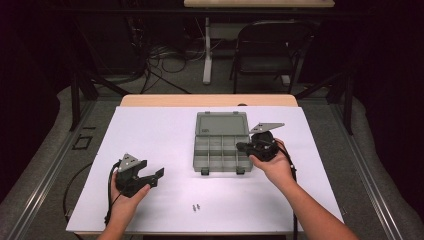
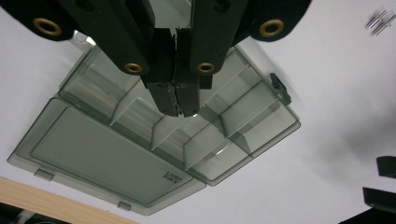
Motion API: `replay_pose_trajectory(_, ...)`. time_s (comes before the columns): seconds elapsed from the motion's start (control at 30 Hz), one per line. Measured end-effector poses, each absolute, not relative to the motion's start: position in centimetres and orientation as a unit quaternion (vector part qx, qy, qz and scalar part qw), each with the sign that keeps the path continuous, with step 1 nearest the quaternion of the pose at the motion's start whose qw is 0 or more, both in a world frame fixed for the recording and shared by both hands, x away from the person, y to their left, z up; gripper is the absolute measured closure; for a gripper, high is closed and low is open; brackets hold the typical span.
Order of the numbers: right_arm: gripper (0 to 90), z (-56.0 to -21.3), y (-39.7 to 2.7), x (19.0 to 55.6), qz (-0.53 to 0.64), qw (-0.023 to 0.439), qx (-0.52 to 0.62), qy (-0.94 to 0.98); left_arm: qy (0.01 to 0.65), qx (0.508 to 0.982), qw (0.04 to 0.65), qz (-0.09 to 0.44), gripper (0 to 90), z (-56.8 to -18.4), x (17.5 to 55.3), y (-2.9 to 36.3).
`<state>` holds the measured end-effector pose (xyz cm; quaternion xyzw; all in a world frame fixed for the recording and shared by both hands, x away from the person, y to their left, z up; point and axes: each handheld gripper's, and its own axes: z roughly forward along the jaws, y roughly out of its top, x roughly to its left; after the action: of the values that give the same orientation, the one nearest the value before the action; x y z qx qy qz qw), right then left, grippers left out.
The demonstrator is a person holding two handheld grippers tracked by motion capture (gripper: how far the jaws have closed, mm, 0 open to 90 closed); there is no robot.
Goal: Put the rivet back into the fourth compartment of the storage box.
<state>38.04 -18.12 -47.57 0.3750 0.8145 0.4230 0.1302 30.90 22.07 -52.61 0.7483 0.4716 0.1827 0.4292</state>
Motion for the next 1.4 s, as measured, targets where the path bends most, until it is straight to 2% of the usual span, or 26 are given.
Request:
replay_pose_trajectory(0.2, 89.4, -47.4, -18.6, 39.3, 0.42, 0.138, 0.387, 0.809, 0.473, 0.748, 0.429, 0.18, 23.8, -52.6, 30.9, 22.0)
replay_pose_trajectory(0.73, 89.4, -49.6, -19.3, 41.9, 0.406, 0.15, 0.426, 0.794, 0.465, 0.757, 0.423, 0.179, 21.8, -52.8, 31.0, 21.9)
replay_pose_trajectory(1.4, 89.4, -51.4, -18.9, 43.3, 0.381, 0.154, 0.444, 0.796, 0.45, 0.766, 0.426, 0.169, 15.0, -52.9, 30.9, 21.8)
